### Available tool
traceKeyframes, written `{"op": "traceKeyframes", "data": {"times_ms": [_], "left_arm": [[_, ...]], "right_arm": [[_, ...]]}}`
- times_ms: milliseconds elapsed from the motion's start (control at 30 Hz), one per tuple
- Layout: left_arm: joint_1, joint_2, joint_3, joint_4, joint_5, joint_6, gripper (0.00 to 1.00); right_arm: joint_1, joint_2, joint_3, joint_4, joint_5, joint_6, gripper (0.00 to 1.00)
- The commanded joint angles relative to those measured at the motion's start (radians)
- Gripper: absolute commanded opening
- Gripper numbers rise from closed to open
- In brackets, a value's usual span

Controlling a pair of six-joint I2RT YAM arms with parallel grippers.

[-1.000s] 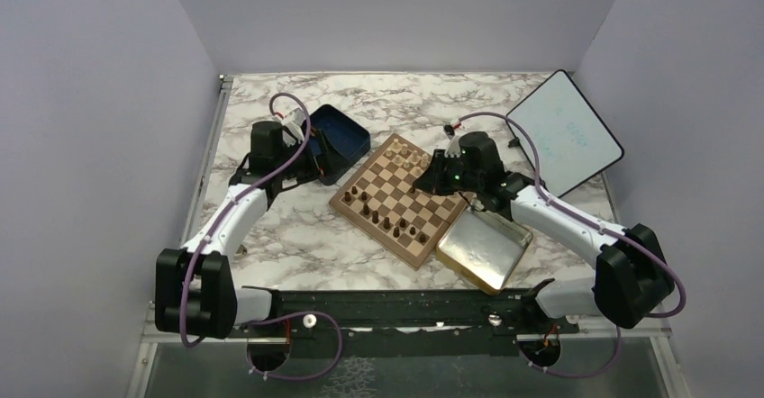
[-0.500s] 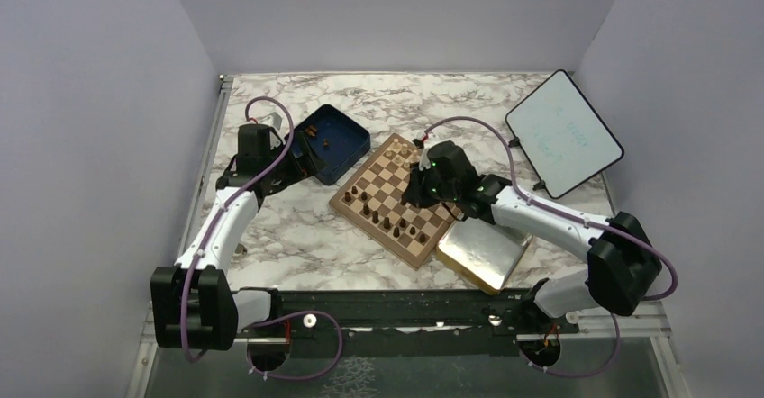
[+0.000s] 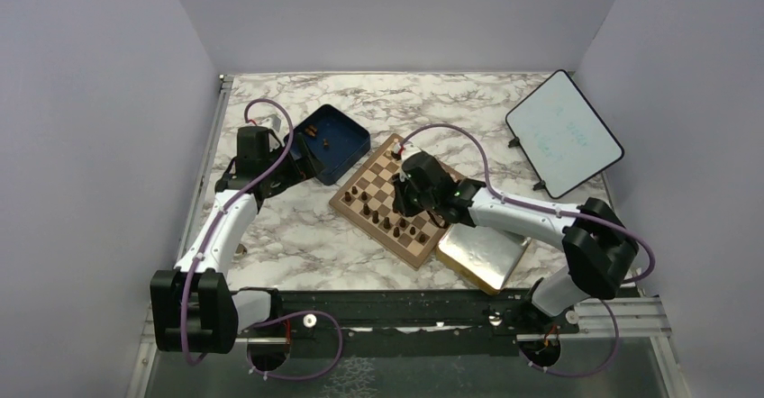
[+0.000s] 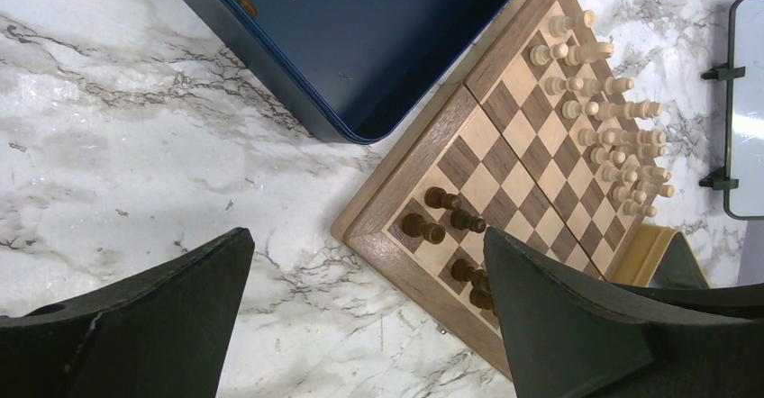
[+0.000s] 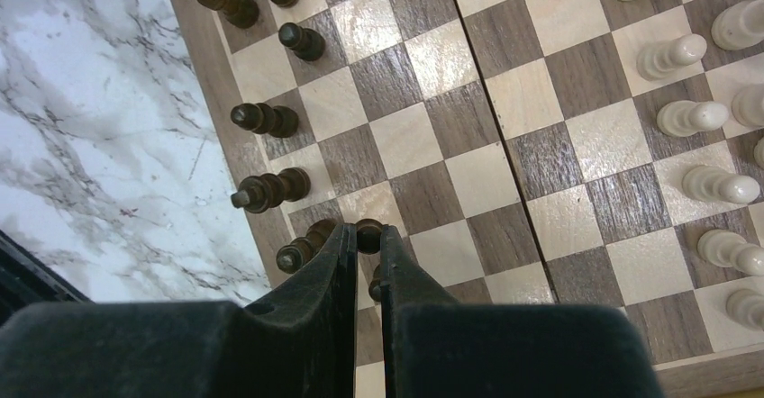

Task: Set up the chess pieces on the board
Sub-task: Place the chess piece on the chessboard.

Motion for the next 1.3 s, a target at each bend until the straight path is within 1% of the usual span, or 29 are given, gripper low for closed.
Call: {"op": "traceKeyframes", "data": {"times_ms": [0,667,1267], "left_arm": [[0.012,-0.02,-0.008,-0.002,-0.016,0.006,0.99],[0.022,-0.017,-0.009,-0.002,-0.024,0.001,0.99],[0.026,-0.014,-0.009,-0.001,-0.025,0.0,0.99]], "right_arm": [[0.013,0.033,0.028,0.023,0.064,-0.029,0.12],[0.043,0.092,0.006,0.085,0.053,-0.028,0.12],[0.057,0.106,-0.005,0.066,0.074,-0.045,0.14]]}}
